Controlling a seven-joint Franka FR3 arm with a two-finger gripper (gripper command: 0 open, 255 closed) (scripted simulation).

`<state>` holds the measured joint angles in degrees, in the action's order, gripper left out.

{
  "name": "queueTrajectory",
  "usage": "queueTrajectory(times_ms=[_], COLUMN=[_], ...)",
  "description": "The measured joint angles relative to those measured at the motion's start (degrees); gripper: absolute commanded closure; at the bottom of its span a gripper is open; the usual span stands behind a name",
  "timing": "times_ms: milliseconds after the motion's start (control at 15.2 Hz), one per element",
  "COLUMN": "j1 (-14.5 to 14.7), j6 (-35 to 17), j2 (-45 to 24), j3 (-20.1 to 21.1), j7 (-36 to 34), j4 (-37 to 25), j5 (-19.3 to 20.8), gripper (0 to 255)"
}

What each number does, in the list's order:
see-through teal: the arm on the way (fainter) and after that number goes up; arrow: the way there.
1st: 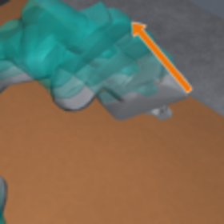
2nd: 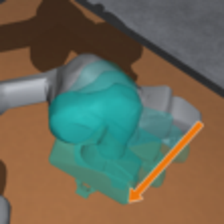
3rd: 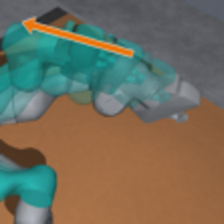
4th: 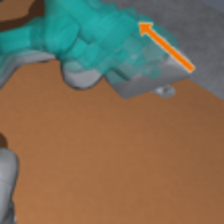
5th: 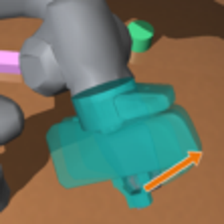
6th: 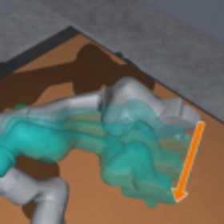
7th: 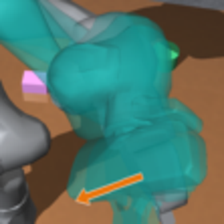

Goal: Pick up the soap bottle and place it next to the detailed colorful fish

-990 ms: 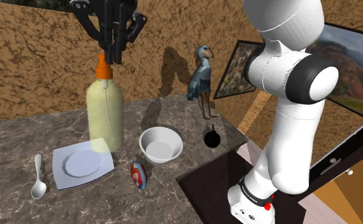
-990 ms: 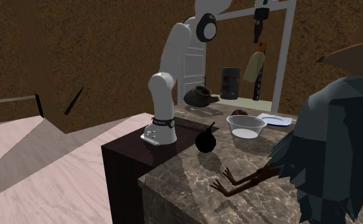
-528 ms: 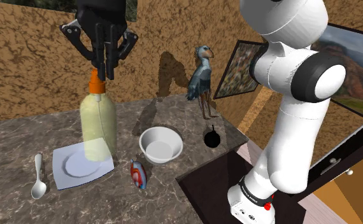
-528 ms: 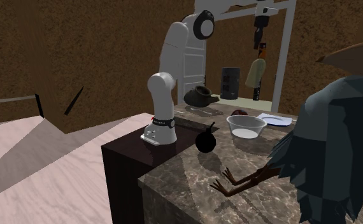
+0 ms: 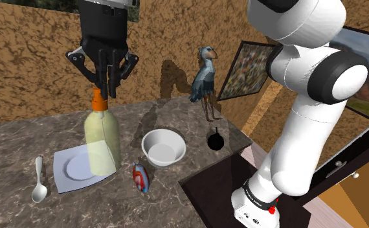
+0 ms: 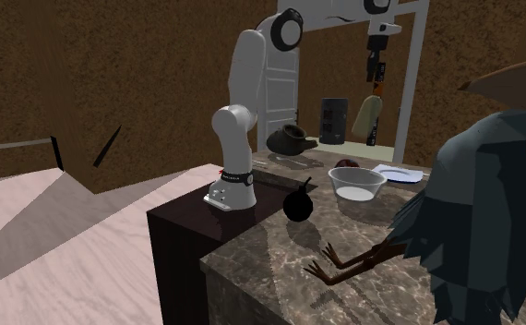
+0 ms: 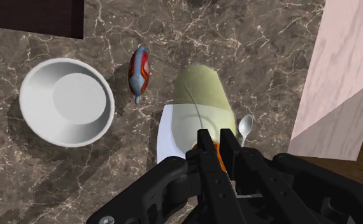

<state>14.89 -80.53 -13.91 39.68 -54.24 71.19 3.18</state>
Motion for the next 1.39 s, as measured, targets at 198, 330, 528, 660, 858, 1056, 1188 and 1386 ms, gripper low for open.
queueTrajectory(times_ms=[198, 330, 528, 660, 858, 1056, 1188, 1386], j1=[-0.7, -1.3, -2.0, -2.2, -2.6, -2.8, -3.1, -3.2], j6=[-2.8, -4.7, -7.3, -9.0, -11.5, -13.9, -15.5, -17.7], j2=[1.0, 2.1, 3.0, 3.5, 4.1, 4.6, 4.9, 5.0], j3=[-0.1, -0.2, -0.3, -0.4, -0.5, -0.5, -0.6, -0.7], j7=[0.5, 0.9, 1.5, 1.8, 2.2, 2.4, 2.7, 3.0], j4=[3.7, 6.5, 9.9, 12.0, 15.0, 17.7, 19.6, 21.9], j5=[-0.7, -1.4, -1.9, -2.2, -2.6, -2.9, -3.1, -3.2], gripper=[255, 255, 255, 255, 255, 255, 255, 255])
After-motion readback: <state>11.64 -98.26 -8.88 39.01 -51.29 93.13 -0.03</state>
